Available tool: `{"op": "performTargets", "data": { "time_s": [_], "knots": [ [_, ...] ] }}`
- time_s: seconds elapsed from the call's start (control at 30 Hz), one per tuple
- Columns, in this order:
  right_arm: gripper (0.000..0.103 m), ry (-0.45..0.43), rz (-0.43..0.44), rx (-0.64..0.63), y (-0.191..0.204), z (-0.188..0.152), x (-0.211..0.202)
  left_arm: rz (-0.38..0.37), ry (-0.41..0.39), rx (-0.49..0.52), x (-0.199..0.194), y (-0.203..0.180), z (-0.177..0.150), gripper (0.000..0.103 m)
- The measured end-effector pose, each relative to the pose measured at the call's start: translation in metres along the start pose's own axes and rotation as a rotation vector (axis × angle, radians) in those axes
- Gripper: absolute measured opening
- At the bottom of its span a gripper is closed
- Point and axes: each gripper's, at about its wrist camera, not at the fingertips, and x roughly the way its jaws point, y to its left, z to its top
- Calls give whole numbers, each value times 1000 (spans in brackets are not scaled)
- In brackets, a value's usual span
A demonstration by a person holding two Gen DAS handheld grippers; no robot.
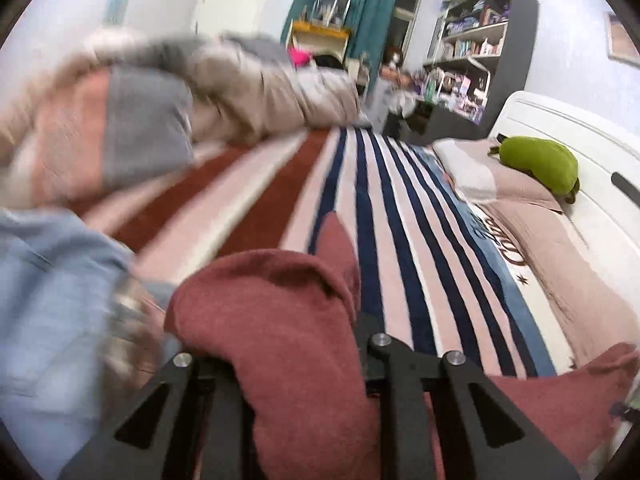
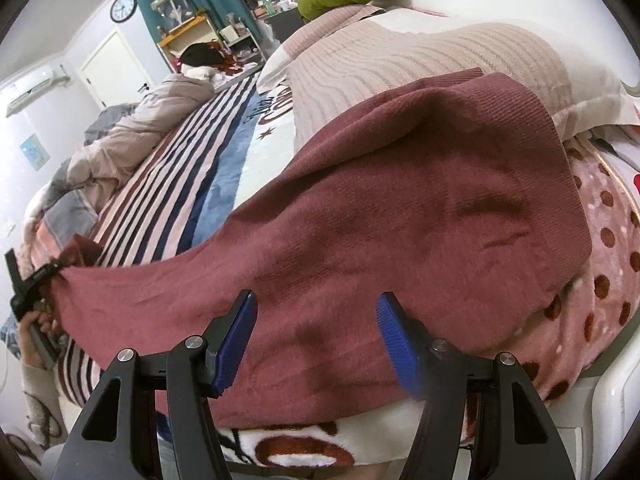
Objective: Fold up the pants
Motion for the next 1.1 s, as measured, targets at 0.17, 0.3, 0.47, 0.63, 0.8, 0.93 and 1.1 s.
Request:
{"op": "performTargets", "data": {
  "time_s": [0.17, 0.3, 0.47, 0.63, 0.8, 0.93, 1.1],
  "knots": [
    [58, -15, 28, 13, -2, -3, -6, 125, -92, 62, -48, 14, 17, 31],
    [58, -19, 58, 17, 1, -5, -7, 185, -81, 70, -67, 32, 21, 31],
    [58, -21, 90, 6, 8, -8, -7, 340, -34, 83, -61, 64, 18, 62],
    [58, -16, 98, 6, 10, -6, -4, 379, 3, 41, -58, 98, 28, 62],
    [58, -13, 102, 1, 16, -5, 0, 324, 27, 51, -67, 100, 30, 67],
    [58, -13, 107, -2, 18, -3, 2, 248, 43, 77, -72, 78, 26, 68],
    [58, -28, 82, 0, 13, -5, -3, 107, 117, 56, -67, 48, -3, 68]
  ]
}}
